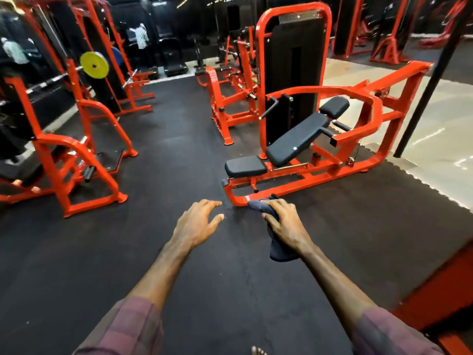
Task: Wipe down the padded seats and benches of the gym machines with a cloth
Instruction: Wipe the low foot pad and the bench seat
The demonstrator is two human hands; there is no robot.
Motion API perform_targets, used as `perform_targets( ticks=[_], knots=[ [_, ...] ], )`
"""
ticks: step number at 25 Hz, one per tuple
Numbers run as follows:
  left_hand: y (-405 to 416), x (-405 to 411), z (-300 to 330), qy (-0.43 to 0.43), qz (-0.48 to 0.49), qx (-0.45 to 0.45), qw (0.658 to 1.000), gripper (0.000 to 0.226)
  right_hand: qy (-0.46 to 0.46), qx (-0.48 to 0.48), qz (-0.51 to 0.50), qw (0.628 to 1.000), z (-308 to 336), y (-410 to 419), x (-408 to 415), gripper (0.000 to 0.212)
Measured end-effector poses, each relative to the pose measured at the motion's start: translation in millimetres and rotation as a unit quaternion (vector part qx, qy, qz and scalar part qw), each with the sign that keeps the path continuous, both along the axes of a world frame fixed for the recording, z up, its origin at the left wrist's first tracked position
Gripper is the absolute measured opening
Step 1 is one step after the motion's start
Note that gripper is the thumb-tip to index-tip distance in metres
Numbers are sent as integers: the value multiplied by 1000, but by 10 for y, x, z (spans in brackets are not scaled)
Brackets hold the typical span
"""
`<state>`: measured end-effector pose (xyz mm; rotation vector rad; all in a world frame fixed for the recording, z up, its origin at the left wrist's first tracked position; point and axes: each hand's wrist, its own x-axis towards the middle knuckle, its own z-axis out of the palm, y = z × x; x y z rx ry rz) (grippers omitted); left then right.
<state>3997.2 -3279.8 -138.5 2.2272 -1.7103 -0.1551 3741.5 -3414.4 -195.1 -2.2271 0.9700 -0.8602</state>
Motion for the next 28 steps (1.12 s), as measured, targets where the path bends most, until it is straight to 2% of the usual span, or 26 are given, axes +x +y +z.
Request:
perform_targets(
  ticks=[3,6,11,22,28],
  knots=[
    [-699,521,-143,22,-9,33,999,49,-9,27,-8,1000,-99,-772,530,37],
    [-1593,1084,-128,44,7,21,999,47,15,32,7,999,-88,-1606,1037,36],
    [-2842,1748,-358,62,-3,27,998,48,-22,29,-14,999,-276,-2868,1674,40],
    [-5951,3261,-1459,104,-49,63,991,47,-31,84,-138,986,-1364,-5611,3091,48],
    [-7026,3865,-2245,126,-34,56,990,47,-41,111,-224,968,-2074,-6924,3781,52]
  ],
)
